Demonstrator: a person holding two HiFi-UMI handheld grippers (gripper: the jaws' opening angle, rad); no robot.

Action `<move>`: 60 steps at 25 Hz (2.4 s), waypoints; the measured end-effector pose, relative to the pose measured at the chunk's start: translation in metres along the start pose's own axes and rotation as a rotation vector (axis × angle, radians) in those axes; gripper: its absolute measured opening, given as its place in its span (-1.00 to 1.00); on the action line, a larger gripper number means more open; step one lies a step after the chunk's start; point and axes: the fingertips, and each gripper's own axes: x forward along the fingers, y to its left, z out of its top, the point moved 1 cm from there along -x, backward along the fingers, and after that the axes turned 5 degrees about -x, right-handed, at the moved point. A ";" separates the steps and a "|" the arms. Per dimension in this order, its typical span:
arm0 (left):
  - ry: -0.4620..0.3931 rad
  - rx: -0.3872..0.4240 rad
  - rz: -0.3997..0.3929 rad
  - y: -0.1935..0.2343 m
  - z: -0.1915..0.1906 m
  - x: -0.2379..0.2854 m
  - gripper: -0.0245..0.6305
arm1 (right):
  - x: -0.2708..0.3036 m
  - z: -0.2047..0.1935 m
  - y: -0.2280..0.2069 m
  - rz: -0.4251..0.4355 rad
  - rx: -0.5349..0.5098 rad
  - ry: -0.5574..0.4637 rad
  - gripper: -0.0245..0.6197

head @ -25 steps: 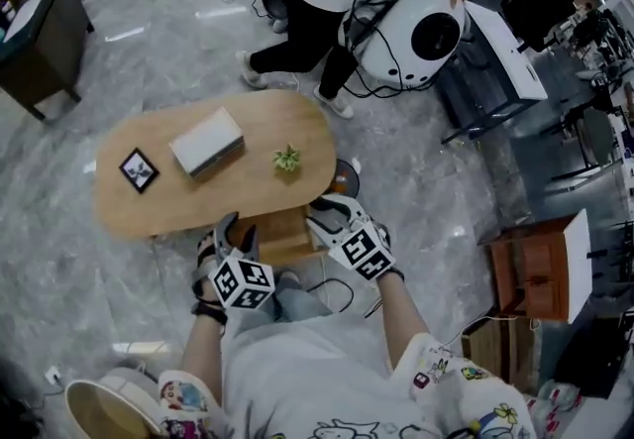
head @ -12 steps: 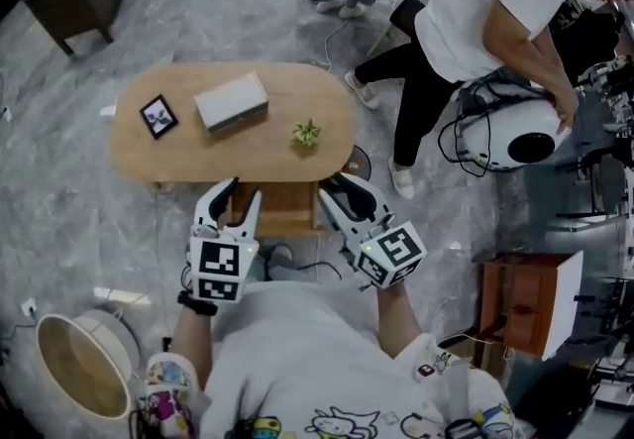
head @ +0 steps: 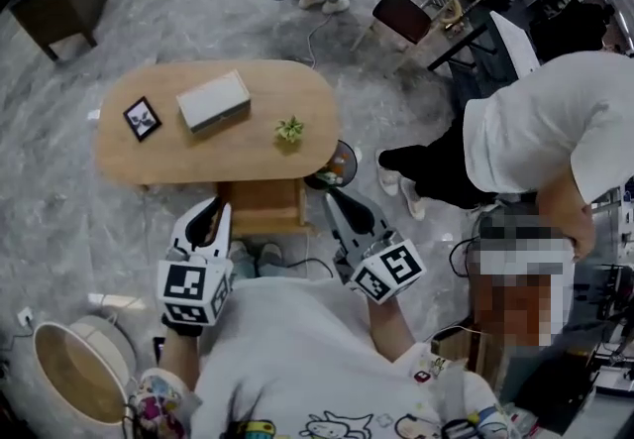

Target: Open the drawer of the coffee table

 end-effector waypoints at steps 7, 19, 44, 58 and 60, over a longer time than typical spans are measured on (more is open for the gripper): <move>0.015 -0.004 0.034 0.000 -0.015 -0.011 -0.91 | -0.020 -0.013 -0.008 -0.038 0.024 0.022 -0.92; 0.033 0.044 0.058 0.000 -0.017 -0.010 -0.92 | -0.022 -0.017 -0.006 -0.029 -0.097 0.077 -0.93; -0.020 0.104 0.043 -0.019 -0.012 -0.021 -0.92 | -0.037 -0.012 -0.004 -0.042 -0.083 0.035 -0.93; -0.042 0.114 0.032 -0.024 -0.007 -0.020 -0.92 | -0.043 -0.015 -0.005 -0.023 -0.097 0.048 -0.93; -0.045 0.118 0.030 -0.024 -0.006 -0.019 -0.92 | -0.043 -0.015 -0.005 -0.019 -0.100 0.051 -0.93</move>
